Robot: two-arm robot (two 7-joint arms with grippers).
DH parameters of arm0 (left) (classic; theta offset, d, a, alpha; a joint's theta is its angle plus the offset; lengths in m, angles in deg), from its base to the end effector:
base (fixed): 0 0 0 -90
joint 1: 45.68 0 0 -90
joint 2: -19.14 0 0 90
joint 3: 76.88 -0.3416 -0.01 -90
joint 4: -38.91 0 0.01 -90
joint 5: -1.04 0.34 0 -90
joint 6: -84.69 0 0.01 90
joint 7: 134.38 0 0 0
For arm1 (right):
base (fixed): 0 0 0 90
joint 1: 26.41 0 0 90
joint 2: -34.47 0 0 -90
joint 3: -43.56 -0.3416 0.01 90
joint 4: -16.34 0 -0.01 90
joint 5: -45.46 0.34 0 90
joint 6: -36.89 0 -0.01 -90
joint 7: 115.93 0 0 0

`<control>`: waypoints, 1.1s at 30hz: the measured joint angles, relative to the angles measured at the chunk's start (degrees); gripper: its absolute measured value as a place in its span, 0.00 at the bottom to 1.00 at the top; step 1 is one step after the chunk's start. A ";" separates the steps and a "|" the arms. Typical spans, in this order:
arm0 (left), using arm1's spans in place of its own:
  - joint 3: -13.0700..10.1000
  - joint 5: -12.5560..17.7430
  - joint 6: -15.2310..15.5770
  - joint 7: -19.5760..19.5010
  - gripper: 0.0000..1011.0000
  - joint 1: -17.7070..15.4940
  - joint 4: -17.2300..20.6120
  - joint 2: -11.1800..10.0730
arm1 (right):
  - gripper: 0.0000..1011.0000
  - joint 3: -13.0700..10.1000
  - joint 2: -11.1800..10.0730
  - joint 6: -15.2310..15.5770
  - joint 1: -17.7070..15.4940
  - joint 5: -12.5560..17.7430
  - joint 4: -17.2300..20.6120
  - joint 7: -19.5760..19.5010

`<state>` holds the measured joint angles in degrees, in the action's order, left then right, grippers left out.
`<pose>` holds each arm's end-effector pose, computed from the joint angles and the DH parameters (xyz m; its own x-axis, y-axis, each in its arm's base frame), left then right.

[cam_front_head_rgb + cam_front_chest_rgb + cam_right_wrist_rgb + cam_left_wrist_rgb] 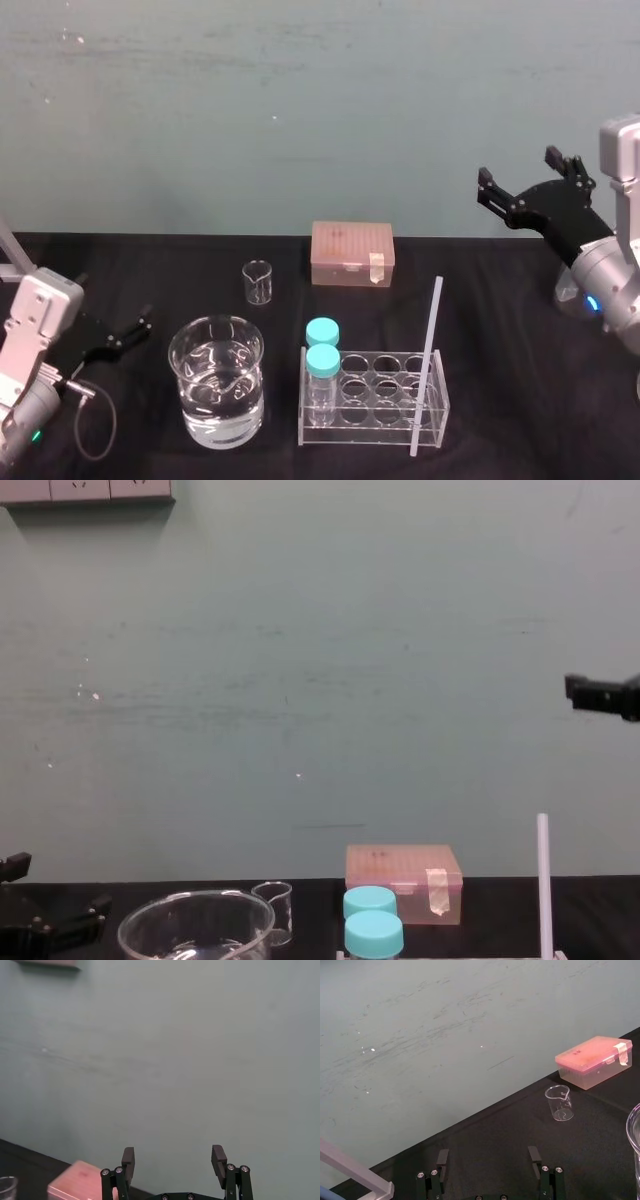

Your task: Pick up the stirring rod with one hand, then place it down.

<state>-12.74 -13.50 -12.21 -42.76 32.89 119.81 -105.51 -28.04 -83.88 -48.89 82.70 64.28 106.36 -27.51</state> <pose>0.3960 0.1038 -0.3499 0.2922 0.8802 0.3739 -0.9553 0.2872 0.0704 0.4418 -0.0670 -0.2321 0.2092 -0.9505 0.2298 0.9656 0.2378 0.1047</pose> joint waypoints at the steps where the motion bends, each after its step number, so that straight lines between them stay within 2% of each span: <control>1: 0.00 0.00 0.00 0.00 0.99 0.00 0.00 0.00 | 0.99 -0.15 0.46 0.08 -0.05 -0.06 -0.45 -0.41; 6: 0.00 0.00 0.00 0.00 0.99 0.00 0.00 0.00 | 0.99 -0.90 2.97 0.60 -0.29 -0.14 -2.90 -1.71; 15: 0.00 0.00 0.00 0.00 0.99 0.00 0.00 0.00 | 0.99 -2.50 5.85 1.96 -1.20 0.84 -4.68 -1.66; 20: 0.00 0.00 0.00 0.00 0.99 0.00 0.00 0.00 | 0.99 -3.71 6.36 3.13 -1.84 2.15 -4.57 -0.66; 33: 0.00 0.00 0.00 0.00 0.99 0.00 0.00 0.00 | 0.99 -3.41 6.34 2.95 -1.73 1.86 -4.61 -0.89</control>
<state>-12.74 -13.51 -12.21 -42.76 32.89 119.81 -105.51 -31.45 -77.54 -45.94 80.97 66.14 101.75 -28.40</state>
